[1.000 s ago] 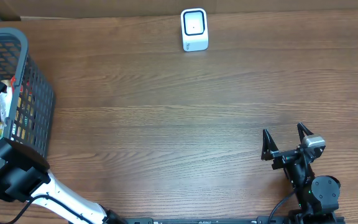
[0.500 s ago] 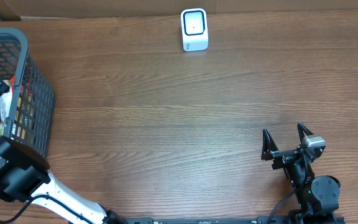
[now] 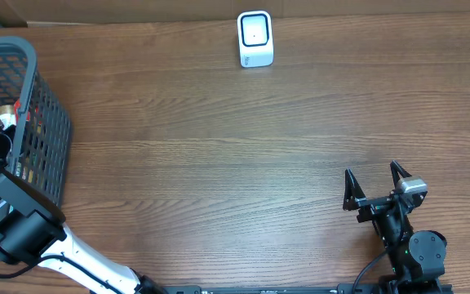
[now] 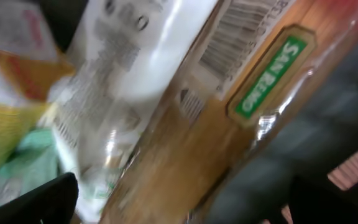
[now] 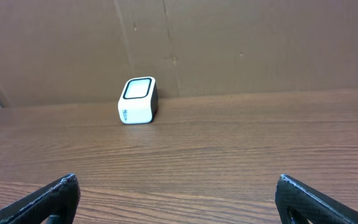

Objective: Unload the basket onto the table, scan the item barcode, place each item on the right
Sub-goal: 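Grasp the San Remo pasta pack in the basket with the left gripper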

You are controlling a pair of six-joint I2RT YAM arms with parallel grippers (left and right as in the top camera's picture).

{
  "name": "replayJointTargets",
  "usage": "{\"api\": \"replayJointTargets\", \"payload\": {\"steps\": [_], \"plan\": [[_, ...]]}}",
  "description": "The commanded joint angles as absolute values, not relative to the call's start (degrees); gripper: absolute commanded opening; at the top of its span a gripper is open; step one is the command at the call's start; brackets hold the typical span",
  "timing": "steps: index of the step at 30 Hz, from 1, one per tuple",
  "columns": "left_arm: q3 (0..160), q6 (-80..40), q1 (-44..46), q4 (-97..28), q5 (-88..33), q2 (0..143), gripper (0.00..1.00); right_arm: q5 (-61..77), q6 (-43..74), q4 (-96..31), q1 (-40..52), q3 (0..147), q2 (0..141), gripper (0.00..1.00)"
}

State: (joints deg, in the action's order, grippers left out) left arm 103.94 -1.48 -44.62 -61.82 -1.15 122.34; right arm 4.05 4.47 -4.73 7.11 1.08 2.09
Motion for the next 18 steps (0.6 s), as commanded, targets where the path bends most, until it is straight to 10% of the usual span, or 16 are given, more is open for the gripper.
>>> {"api": "replayJointTargets", "payload": {"steps": [1,18], "plan": [[100.12,4.95,-44.23,-58.26,-4.03,122.54,0.99,3.68,4.69,-4.47,6.9,0.45,1.56,1.0],[94.74,7.07,-44.23,-53.28,-1.56,122.13,0.93,3.68,4.69,-4.49,6.9,0.45,1.56,1.0]]}}
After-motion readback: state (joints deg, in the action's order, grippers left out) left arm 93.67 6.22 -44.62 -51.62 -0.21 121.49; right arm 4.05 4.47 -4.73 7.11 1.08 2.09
